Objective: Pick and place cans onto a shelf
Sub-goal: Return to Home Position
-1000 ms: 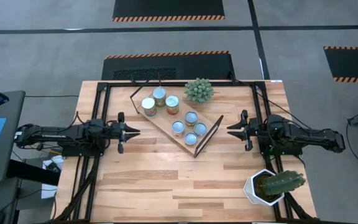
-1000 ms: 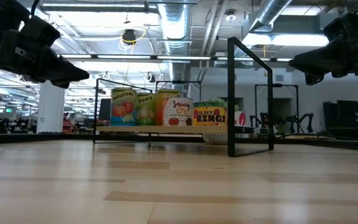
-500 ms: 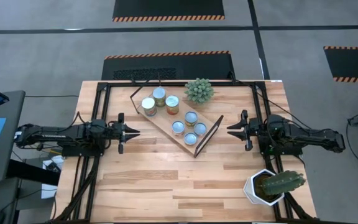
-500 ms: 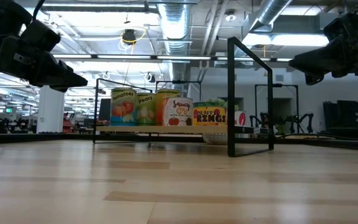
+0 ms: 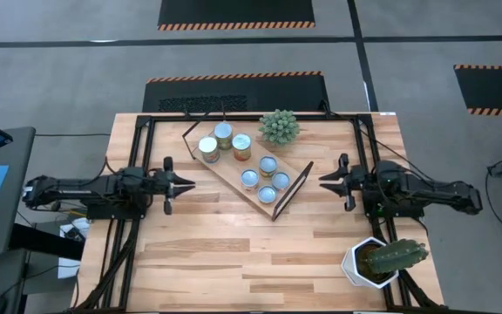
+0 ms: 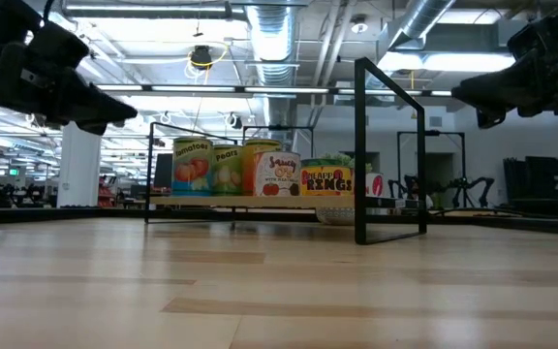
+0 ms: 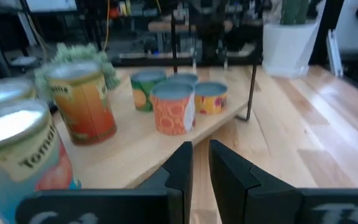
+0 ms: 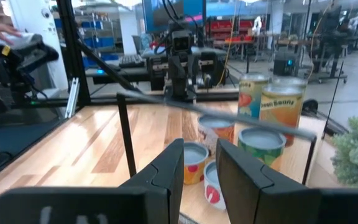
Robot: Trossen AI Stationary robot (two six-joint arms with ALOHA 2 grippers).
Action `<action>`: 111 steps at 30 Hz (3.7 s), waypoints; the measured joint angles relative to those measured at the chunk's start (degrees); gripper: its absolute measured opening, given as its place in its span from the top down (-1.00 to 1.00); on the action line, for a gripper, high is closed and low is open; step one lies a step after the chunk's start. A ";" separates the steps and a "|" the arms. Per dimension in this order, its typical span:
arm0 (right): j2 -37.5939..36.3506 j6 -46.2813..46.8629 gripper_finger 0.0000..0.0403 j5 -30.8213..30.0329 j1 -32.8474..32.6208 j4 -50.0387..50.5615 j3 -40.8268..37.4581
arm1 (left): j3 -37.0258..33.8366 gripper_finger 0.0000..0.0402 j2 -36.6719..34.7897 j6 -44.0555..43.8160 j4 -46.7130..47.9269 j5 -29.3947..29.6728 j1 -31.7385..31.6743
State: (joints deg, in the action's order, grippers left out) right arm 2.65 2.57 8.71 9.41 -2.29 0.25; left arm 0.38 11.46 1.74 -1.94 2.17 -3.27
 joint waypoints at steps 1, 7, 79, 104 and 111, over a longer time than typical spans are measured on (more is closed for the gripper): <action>-0.66 0.00 0.41 0.00 0.00 0.01 0.00 | 0.00 0.78 -0.94 0.00 -0.02 0.00 0.00; -2.51 0.00 0.41 0.00 -0.02 -0.15 0.00 | -0.02 0.78 -5.95 0.00 0.08 -0.02 0.00; -2.24 0.01 0.41 0.00 0.07 -0.06 0.00 | -0.02 0.78 -10.42 -0.02 -0.06 -0.02 0.02; -2.24 0.02 0.41 0.00 0.07 -0.06 0.02 | -0.02 0.78 -10.42 0.00 -0.05 -0.04 0.02; -2.24 0.02 0.41 0.00 0.07 -0.06 0.00 | -0.02 0.78 -10.42 0.00 -0.05 -0.04 0.02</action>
State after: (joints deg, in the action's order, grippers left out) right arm 0.40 2.59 8.71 9.47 -2.35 0.25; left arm 0.36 1.04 1.73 -1.99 2.13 -3.25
